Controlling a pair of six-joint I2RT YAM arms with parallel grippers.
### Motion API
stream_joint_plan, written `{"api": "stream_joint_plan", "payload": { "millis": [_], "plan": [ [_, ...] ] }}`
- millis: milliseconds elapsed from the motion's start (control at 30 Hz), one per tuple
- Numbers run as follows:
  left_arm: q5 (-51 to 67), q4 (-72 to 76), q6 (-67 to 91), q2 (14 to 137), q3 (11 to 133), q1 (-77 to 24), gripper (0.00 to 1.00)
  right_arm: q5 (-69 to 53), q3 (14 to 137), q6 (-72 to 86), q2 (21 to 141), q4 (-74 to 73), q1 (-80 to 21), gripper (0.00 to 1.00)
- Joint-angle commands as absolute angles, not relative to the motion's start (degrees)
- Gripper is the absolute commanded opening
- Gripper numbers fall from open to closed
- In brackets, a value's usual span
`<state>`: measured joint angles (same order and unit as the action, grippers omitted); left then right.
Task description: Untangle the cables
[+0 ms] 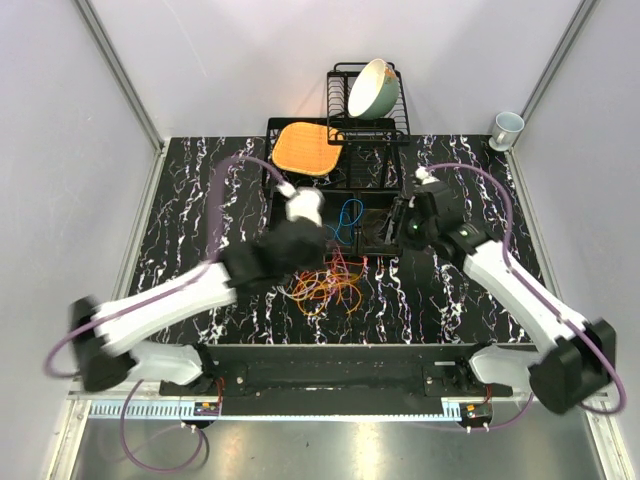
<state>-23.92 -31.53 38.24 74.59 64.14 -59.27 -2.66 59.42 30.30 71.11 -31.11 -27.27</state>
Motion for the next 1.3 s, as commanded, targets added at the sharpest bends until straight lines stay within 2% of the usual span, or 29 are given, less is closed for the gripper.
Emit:
{"api": "stream_joint_plan", "payload": {
  "millis": [0, 167, 300, 400, 533, 633, 767, 1167, 1267],
  "plan": [
    [-30.49, -35.68, 33.14, 59.08, 69.96, -59.41, 0.00, 2.90, 58.54, 31.82, 63.47, -26.37, -27.51, 0.58],
    [-32.35, -34.10, 33.48, 52.12, 59.71, -58.63, 0.00, -3.23, 56.79, 31.64, 61.44, -22.34, -27.60, 0.63],
    [-23.84, -30.77, 35.68, 51.24, 52.66, -58.27, 0.00, -16.14, 53.88, 31.46, 59.50, -12.78, -27.60, 0.76],
    [-18.81, -26.90, 35.07, 48.52, 49.14, -58.27, 0.00, -28.10, 53.26, 32.08, 61.69, -9.50, -27.60, 0.78],
    [-21.79, -28.82, 33.84, 47.90, 50.18, -58.18, 0.00, -37.42, 53.53, 32.78, 65.30, -6.25, -27.77, 0.79],
    [-22.41, -30.49, 32.70, 49.48, 52.99, -58.10, 0.00, -38.24, 54.14, 31.56, 67.41, -7.46, -28.82, 0.79],
    [-23.90, -31.90, 33.31, 50.45, 53.70, -58.10, 0.00, -33.14, 55.46, 28.83, 70.39, -10.72, -33.03, 0.78],
    [-25.66, -32.43, 34.19, 49.40, 53.53, -57.13, 0.00, -24.97, 52.03, 29.52, 80.67, -5.98, -41.57, 0.74],
    [-25.84, -32.43, 34.28, 49.57, 53.52, -56.69, 0.00, -24.08, 50.28, 33.03, 83.39, -0.98, -43.15, 0.73]
  ]
}}
